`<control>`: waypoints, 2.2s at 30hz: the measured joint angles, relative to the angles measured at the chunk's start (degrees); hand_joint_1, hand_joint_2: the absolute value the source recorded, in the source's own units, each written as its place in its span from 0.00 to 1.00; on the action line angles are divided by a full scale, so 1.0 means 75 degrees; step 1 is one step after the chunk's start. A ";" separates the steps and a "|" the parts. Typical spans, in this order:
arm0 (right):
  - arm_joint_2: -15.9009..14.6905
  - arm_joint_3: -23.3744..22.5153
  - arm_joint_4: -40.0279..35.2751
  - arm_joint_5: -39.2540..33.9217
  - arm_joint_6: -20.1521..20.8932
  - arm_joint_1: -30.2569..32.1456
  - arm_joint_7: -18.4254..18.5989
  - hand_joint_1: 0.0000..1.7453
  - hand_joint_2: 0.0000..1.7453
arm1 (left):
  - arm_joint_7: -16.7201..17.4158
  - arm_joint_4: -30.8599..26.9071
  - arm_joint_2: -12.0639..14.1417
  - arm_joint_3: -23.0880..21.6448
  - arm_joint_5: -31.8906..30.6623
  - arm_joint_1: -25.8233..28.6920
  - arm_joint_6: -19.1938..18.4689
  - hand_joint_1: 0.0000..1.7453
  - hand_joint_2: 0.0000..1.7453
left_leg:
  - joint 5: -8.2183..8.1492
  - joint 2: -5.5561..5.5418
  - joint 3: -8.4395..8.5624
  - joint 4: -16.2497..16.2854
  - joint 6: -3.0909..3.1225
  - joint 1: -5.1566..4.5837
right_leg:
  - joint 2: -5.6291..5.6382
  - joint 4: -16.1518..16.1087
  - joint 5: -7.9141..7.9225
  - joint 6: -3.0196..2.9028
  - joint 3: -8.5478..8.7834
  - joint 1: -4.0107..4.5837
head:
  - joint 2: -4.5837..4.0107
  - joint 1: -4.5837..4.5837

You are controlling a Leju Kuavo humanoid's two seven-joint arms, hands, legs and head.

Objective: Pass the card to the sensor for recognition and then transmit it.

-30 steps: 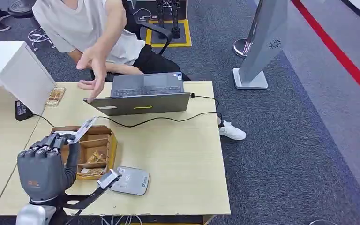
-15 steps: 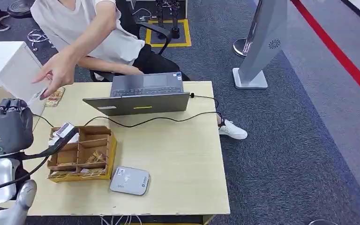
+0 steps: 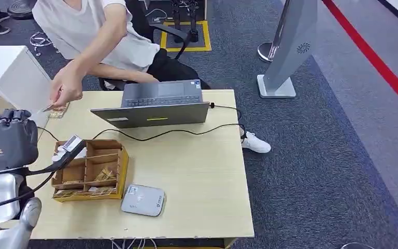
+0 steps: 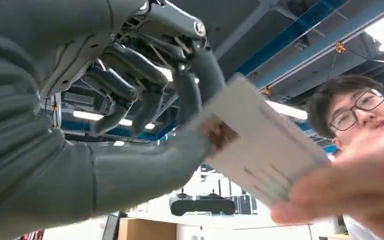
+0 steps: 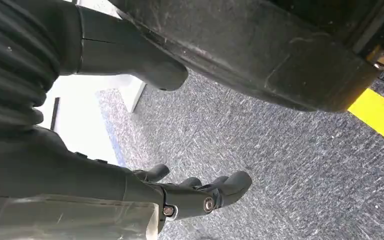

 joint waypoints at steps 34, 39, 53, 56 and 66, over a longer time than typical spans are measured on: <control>-0.0003 -0.0344 0.0009 -0.1049 -0.0318 0.0092 0.0029 0.00 1.00 | 0.0560 -0.3786 0.0432 -0.1991 0.0117 0.3243 -0.2128 0.00 1.00 | -0.0020 0.0000 -0.0006 -0.0001 0.0005 -0.0003 | -0.0001 -0.0008 -0.0018 0.0015 -0.0002 -0.0003 | 0.0000 -0.0003; -0.0003 -0.0399 0.0009 -0.1119 -0.0318 0.0092 0.0058 0.00 1.00 | 0.0740 -0.3786 0.0798 -0.2119 0.0498 0.3644 -0.2334 0.00 1.00 | -0.0019 -0.0004 -0.0005 -0.0002 0.0005 -0.0002 | -0.0006 -0.0007 -0.0018 0.0016 0.0001 -0.0002 | 0.0000 -0.0003; -0.0003 -0.0402 0.0009 -0.1119 -0.0326 0.0089 0.0111 0.00 1.00 | 0.1055 -0.3739 0.1212 -0.2162 0.0962 0.3729 -0.2792 0.00 1.00 | -0.0020 -0.0004 -0.0006 -0.0001 0.0006 -0.0004 | -0.0006 -0.0009 -0.0018 0.0016 0.0003 -0.0004 | 0.0000 -0.0003; -0.0003 -0.0402 0.0009 -0.1096 -0.0321 0.0089 0.0114 0.00 1.00 | 0.1113 -0.3646 0.1157 -0.2162 0.1003 0.3697 -0.2865 0.00 1.00 | -0.0020 -0.0004 -0.0005 -0.0001 0.0006 -0.0004 | -0.0006 -0.0009 -0.0018 0.0016 0.0003 -0.0004 | 0.0000 -0.0003; 0.0000 -0.0388 0.0009 -0.1020 -0.0315 0.0086 0.0134 0.00 1.00 | 0.1168 -0.3106 0.0749 -0.2154 0.1072 0.3513 -0.3060 0.00 1.00 | -0.0019 -0.0005 -0.0006 -0.0001 0.0006 -0.0004 | -0.0007 -0.0009 -0.0018 0.0016 0.0004 -0.0004 | 0.0000 0.0000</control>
